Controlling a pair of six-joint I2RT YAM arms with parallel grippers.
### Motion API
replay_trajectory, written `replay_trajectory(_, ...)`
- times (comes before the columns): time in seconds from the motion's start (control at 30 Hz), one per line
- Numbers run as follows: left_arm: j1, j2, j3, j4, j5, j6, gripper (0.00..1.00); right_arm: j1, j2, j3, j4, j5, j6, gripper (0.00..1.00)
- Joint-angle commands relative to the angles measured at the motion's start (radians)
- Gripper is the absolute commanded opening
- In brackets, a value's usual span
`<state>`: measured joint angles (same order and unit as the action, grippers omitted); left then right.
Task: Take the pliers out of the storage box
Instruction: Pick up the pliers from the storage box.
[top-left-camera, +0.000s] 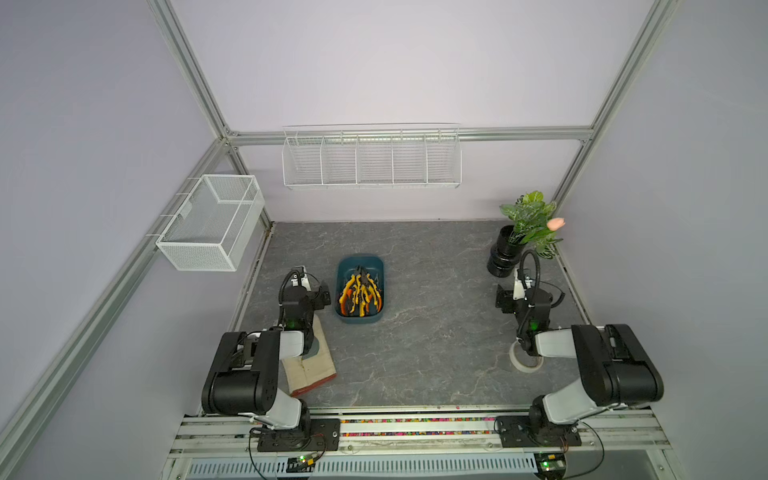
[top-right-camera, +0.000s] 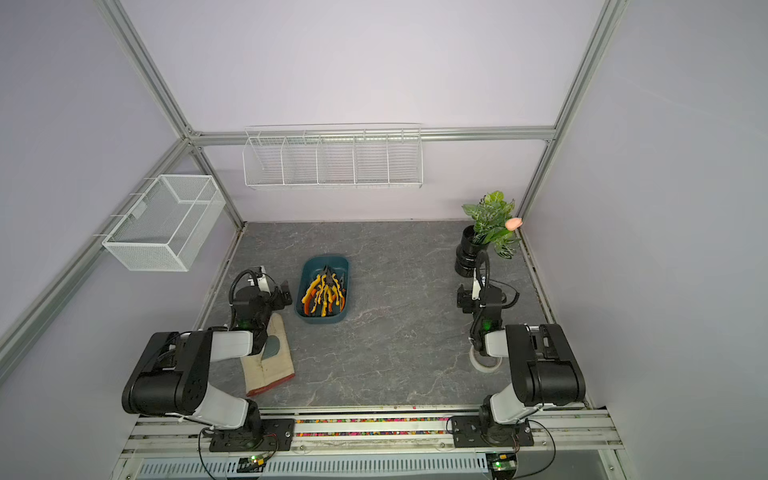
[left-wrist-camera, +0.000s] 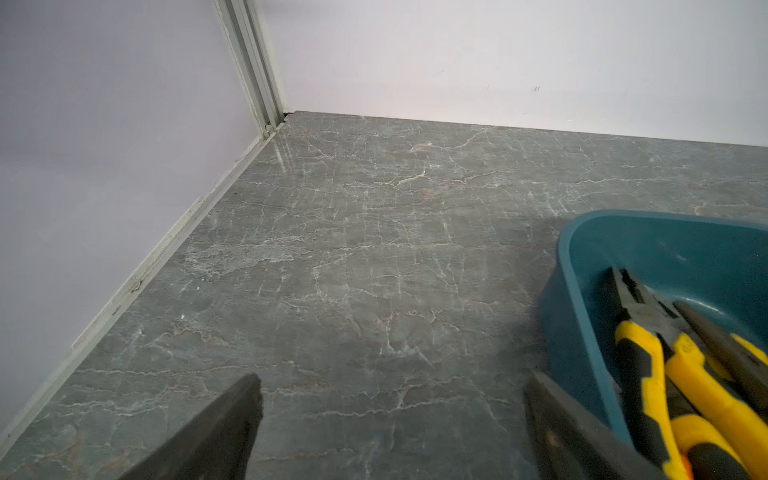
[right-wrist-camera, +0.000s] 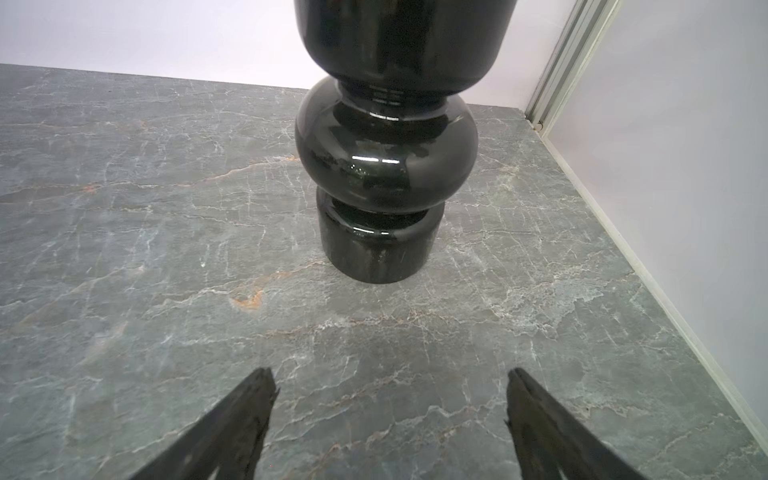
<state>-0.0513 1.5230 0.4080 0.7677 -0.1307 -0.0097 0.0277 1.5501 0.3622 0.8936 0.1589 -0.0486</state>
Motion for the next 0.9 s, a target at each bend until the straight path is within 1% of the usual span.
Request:
replay_trajectory(0.0,0.006,-0.018,0.020,-0.011,0.009,0.009,0.99,-0.006,-0.016,0.008,0.000,-0.010,0.014,0.89)
replay_trajectory(0.63,0.007,-0.015,0.024,-0.013,-0.004,0.002,0.99,-0.017,-0.019,0.011,-0.004,-0.020,0.023,0.89)
replay_trajectory(0.7,0.007,-0.029,0.019,-0.006,0.017,0.030,0.99,-0.005,-0.036,0.013,-0.016,0.044,0.028,0.89)
replay_trajectory(0.73,0.003,-0.057,0.021,-0.030,0.034,0.044,0.99,0.003,-0.062,0.014,-0.040,0.059,0.027,0.89)
replay_trajectory(0.8,-0.040,-0.117,0.041,-0.115,-0.048,0.056,0.99,0.029,-0.125,0.013,-0.096,0.072,0.000,0.89)
replay_trajectory(0.87,-0.097,-0.170,0.058,-0.182,-0.093,0.101,0.99,0.075,-0.199,0.023,-0.191,0.132,-0.010,0.89)
